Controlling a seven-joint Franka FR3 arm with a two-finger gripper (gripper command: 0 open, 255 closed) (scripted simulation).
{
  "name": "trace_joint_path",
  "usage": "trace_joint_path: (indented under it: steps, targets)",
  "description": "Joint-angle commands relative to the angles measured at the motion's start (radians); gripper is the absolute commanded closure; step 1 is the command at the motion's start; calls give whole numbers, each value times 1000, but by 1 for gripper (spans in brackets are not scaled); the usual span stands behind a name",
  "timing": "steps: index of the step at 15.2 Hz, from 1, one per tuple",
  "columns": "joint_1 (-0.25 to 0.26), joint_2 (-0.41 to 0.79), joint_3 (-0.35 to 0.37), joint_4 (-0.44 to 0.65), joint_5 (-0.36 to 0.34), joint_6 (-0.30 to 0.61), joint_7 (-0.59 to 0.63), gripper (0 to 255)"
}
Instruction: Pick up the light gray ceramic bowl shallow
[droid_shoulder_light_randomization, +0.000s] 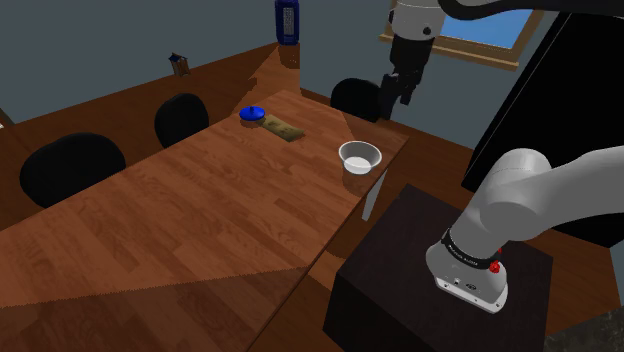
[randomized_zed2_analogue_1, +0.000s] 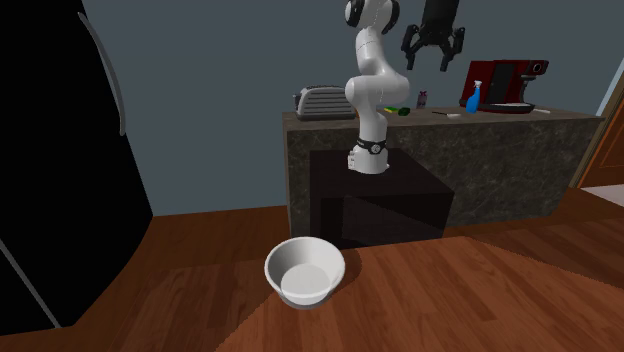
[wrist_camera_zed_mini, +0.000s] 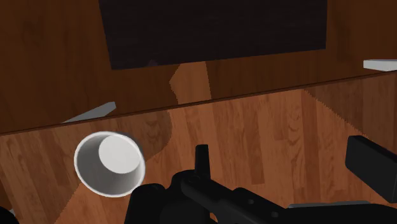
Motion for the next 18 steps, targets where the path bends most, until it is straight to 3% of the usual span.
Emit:
trace_joint_path:
  steps: [1, 10, 18]
  targets:
    - [0, 0, 0, 0, 0, 0, 0, 0]
    - [-43, 149, -93, -145, -83, 287, -116, 0]
    - [-84, 385, -174, -179, -143, 555, -208, 0]
